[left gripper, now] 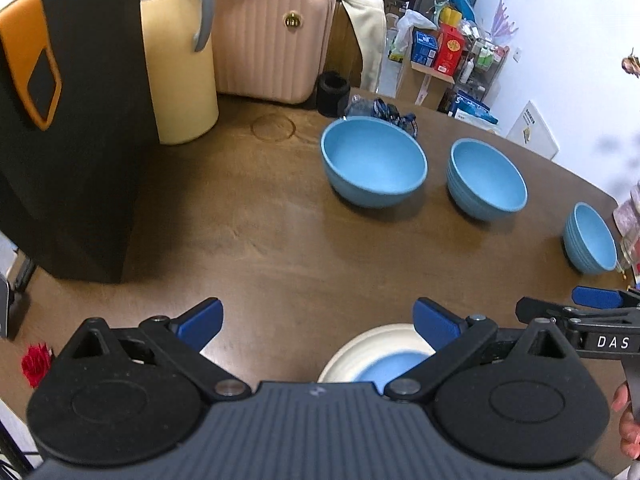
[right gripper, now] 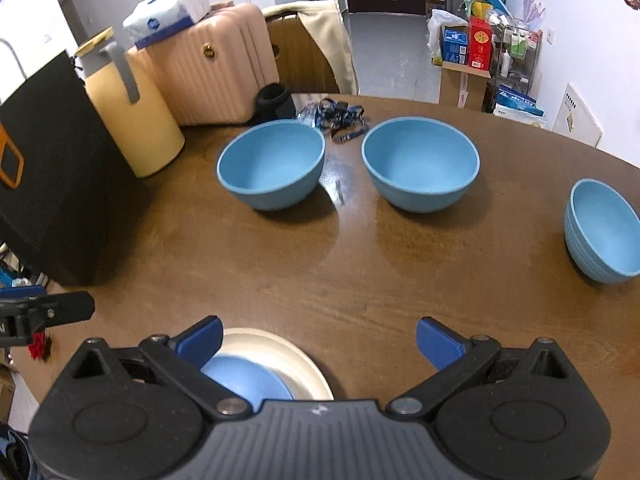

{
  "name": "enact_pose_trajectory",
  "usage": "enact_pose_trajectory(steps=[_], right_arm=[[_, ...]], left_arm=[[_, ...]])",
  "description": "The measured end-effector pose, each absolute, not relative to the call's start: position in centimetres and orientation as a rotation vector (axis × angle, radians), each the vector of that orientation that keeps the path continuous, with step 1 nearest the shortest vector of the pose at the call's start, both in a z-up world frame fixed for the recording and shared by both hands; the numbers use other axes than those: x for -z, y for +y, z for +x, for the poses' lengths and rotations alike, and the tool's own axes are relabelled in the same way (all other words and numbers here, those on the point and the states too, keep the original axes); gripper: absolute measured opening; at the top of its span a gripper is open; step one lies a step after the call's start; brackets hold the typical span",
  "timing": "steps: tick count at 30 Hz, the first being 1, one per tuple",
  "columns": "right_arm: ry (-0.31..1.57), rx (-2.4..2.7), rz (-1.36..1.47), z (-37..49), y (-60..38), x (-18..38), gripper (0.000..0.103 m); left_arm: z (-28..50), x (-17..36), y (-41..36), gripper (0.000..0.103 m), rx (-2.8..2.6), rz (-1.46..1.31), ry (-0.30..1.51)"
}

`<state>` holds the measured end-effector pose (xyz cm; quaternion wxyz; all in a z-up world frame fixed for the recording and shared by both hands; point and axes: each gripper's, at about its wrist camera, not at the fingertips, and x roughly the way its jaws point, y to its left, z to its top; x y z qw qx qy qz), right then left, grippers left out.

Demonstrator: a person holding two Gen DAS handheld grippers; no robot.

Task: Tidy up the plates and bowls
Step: 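Withdraw both grippers and move them toward a light-blue bowl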

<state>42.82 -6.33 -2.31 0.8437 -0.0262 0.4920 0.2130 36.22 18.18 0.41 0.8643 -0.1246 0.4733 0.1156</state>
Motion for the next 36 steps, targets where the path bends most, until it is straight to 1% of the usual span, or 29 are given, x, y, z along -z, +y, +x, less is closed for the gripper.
enact_pose_trajectory(steps=[12, 22, 30, 36], right_arm=[[1.018, -0.407, -0.021, 48.4, -3.0, 0.8, 0.103], [1.038, -0.366, -0.007, 53.2, 0.1, 2.4, 0.102], [1.080, -0.329, -0.024, 57.3, 3.0, 5.1, 0.097], [1.111, -0.318, -0.023, 59.4, 4.6, 7.1, 0.085]], left_arm=[[42.1, -2.2, 19.1, 0.103, -0.274, -0.193, 0.948], [49.2, -0.5, 21.5, 0.103, -0.313, -0.152, 0.976], [54.4, 2.1, 23.1, 0.103, -0.317, -0.143, 1.004], [57.6, 5.0, 24.2, 0.100, -0.315, -0.159, 1.055]])
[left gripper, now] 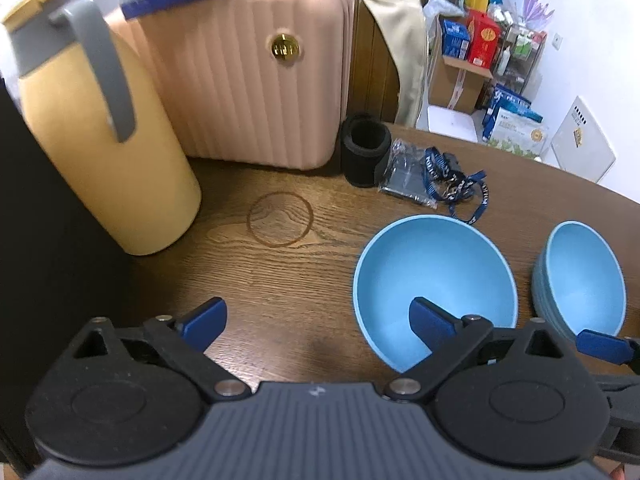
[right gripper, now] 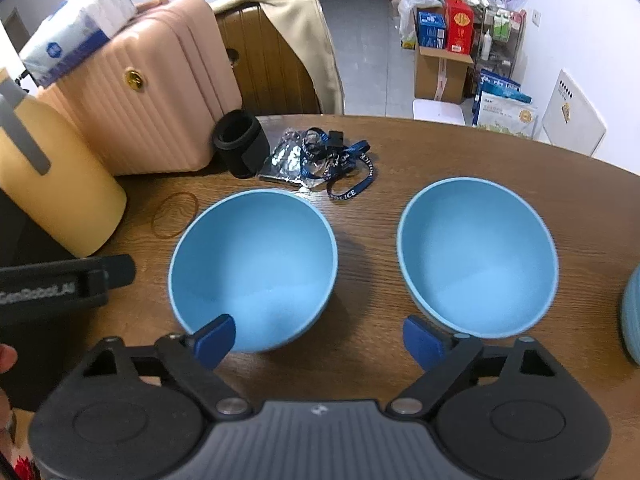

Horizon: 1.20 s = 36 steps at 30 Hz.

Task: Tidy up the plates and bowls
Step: 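Withdraw both grippers and move them toward a light-blue bowl, then close the left gripper on the bowl rim while the right gripper clamps it too, then lift the light-blue bowl with both grippers and carry it toward the plate stack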

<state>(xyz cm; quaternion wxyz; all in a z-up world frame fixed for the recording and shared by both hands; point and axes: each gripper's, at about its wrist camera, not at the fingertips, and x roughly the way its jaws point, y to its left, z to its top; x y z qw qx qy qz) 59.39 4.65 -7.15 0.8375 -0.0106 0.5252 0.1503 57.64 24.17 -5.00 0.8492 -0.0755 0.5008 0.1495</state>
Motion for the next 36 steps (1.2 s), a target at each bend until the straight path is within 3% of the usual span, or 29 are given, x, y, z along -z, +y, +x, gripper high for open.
enact_pose_trajectory(steps=[7, 19, 22, 25, 26, 27, 30, 36], right_arm=[[1.131, -0.289, -0.034, 61.2, 6.2, 9.1, 0.061], [1.152, -0.247, -0.026, 62.7, 6.9, 12.0, 0.039], [1.153, -0.246, -0.015, 62.9, 7.0, 12.5, 0.034], [1.155, -0.242, -0.015, 62.9, 7.1, 12.9, 0.022], [1.155, -0.244, -0.012, 63.0, 7.1, 13.0, 0.017], [1.155, -0.244, -0.010, 63.0, 7.0, 13.1, 0.017], [1.138, -0.248, -0.015, 62.8, 7.0, 13.2, 0.012], [1.112, -0.269, -0.045, 62.3, 7.2, 13.2, 0.012]], left_arm=[[60.1, 7.9, 25.1, 0.089, -0.315, -0.192, 1.101], [61.5, 11.3, 25.6, 0.065, -0.287, -0.241, 1.157], [61.7, 12.0, 25.5, 0.055, -0.274, -0.257, 1.173], [61.7, 12.5, 25.2, 0.043, -0.261, -0.256, 1.181], [61.8, 12.6, 25.1, 0.034, -0.254, -0.255, 1.180], [61.8, 12.7, 25.0, 0.026, -0.243, -0.258, 1.181], [61.8, 13.0, 24.8, 0.015, -0.211, -0.286, 1.182], [61.6, 12.9, 23.9, 0.015, -0.218, -0.250, 1.171]])
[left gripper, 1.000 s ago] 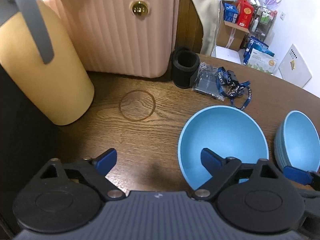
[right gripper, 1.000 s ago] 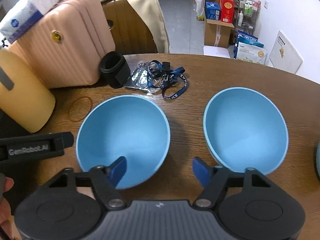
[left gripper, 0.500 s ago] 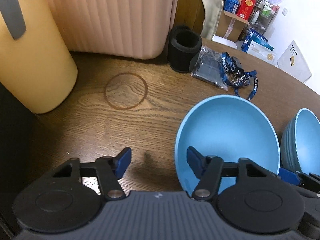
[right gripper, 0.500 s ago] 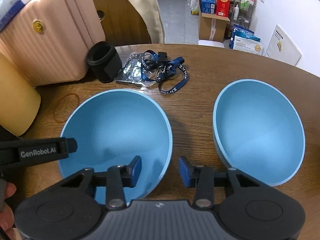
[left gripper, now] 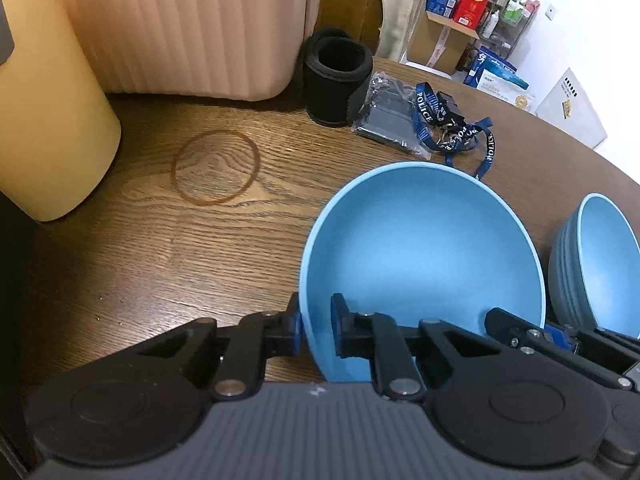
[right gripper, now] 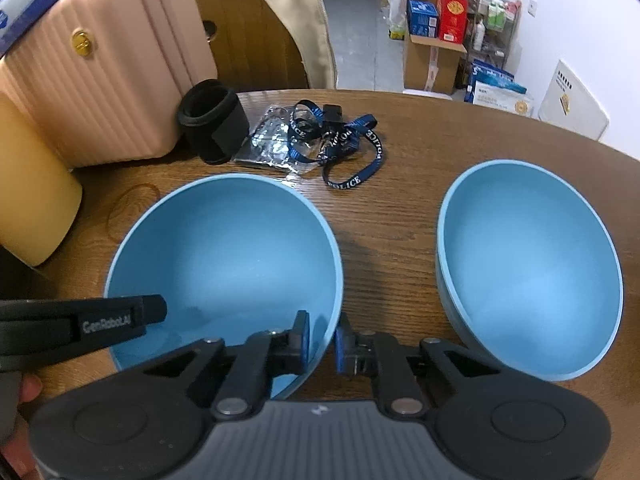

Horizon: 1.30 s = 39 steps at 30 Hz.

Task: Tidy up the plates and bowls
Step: 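Lift the light-blue bowl with both grippers and carry it toward the plate stack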

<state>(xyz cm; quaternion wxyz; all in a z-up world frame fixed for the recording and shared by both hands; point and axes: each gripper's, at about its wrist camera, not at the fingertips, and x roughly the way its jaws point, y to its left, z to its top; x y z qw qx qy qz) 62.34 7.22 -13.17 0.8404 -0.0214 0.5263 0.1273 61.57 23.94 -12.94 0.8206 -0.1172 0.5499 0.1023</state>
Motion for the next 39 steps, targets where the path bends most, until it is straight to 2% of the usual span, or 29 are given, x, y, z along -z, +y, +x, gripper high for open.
enact_pose_trajectory(steps=[15, 39], right_arm=[[1.052, -0.307, -0.052, 60.3, 7.1, 10.9, 0.012], [0.958, -0.450, -0.131, 50.6, 10.0, 5.3, 0.012]], left_arm=[[58.6, 10.0, 23.6, 0.015, -0.236, -0.215, 1.087], [46.2, 4.5, 25.2, 0.015, -0.325, -0.222, 0.977]])
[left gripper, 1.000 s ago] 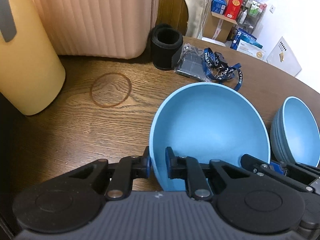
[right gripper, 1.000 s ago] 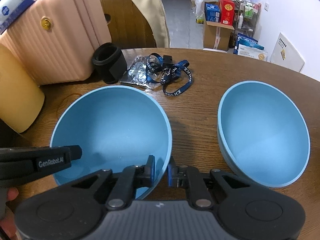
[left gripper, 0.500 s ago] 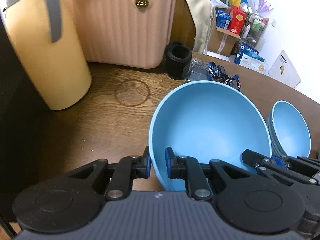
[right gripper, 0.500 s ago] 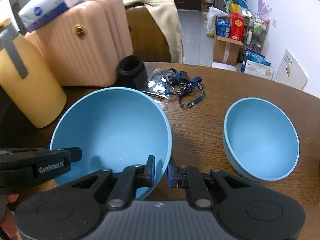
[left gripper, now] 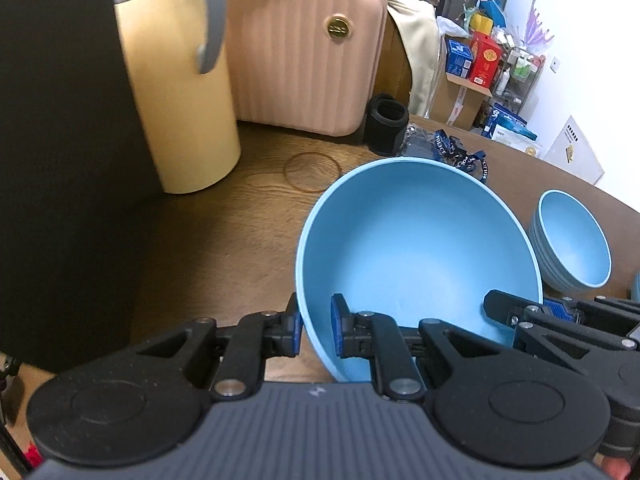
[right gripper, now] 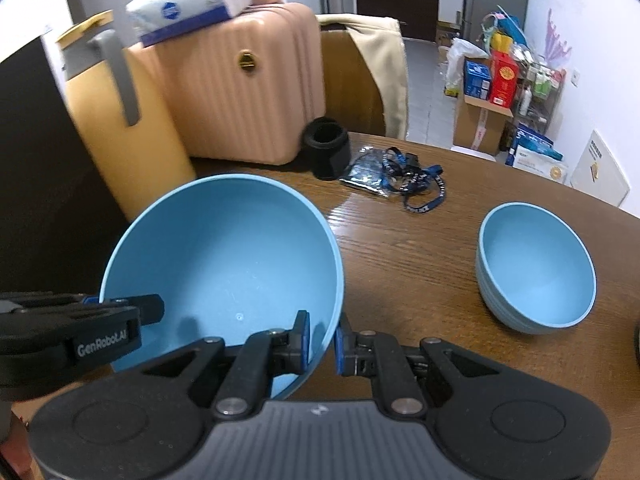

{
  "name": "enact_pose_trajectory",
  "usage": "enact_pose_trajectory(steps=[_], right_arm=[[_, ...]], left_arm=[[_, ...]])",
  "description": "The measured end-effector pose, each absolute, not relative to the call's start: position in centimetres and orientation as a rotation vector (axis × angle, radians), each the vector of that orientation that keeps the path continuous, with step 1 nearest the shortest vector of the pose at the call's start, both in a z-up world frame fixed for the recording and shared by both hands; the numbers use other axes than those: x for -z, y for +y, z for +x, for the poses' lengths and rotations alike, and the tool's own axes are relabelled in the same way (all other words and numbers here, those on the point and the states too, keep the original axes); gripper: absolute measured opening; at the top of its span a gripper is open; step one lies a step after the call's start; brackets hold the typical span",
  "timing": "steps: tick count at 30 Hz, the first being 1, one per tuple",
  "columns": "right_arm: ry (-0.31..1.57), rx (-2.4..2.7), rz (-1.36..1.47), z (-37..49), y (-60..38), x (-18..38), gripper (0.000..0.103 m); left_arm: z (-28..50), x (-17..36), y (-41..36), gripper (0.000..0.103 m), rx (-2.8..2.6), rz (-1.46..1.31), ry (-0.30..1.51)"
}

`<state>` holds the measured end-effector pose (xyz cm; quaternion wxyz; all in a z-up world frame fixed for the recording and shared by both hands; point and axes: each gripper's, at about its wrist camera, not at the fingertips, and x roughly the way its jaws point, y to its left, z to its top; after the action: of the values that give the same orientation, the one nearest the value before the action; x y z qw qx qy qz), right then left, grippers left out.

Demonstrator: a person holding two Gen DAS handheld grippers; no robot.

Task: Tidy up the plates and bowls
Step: 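Lift the light-blue bowl with both grippers and carry it toward the plate stack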

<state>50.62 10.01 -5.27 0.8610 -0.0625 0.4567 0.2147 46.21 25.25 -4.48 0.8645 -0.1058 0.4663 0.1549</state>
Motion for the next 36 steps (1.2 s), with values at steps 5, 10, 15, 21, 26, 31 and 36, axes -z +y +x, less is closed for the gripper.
enact_pose_trajectory(steps=[5, 10, 15, 21, 26, 31, 36], right_arm=[[0.945, -0.482, -0.151, 48.6, 10.8, 4.6, 0.012], [0.937, -0.523, -0.175, 46.8, 11.7, 4.0, 0.012], [0.932, -0.562, -0.199, 45.0, 12.9, 3.8, 0.012], [0.941, -0.606, -0.227, 42.9, 14.5, 4.1, 0.012], [0.947, -0.645, -0.258, 41.0, 15.8, 4.4, 0.012], [0.969, -0.681, -0.279, 39.4, 17.3, 5.2, 0.012], [0.985, -0.717, -0.309, 37.6, 18.5, 6.0, 0.012]], left_arm=[[43.6, 3.8, 25.9, 0.015, -0.342, -0.238, 0.964], [40.9, 3.4, 26.6, 0.015, -0.364, -0.258, 0.958], [38.3, 3.1, 27.4, 0.015, -0.393, -0.272, 0.950], [35.6, 3.4, 28.4, 0.015, -0.424, -0.281, 0.953], [33.4, 3.9, 29.7, 0.015, -0.452, -0.303, 0.964], [31.4, 4.7, 30.8, 0.015, -0.475, -0.317, 0.981], [29.2, 5.8, 31.7, 0.015, -0.497, -0.347, 1.003]])
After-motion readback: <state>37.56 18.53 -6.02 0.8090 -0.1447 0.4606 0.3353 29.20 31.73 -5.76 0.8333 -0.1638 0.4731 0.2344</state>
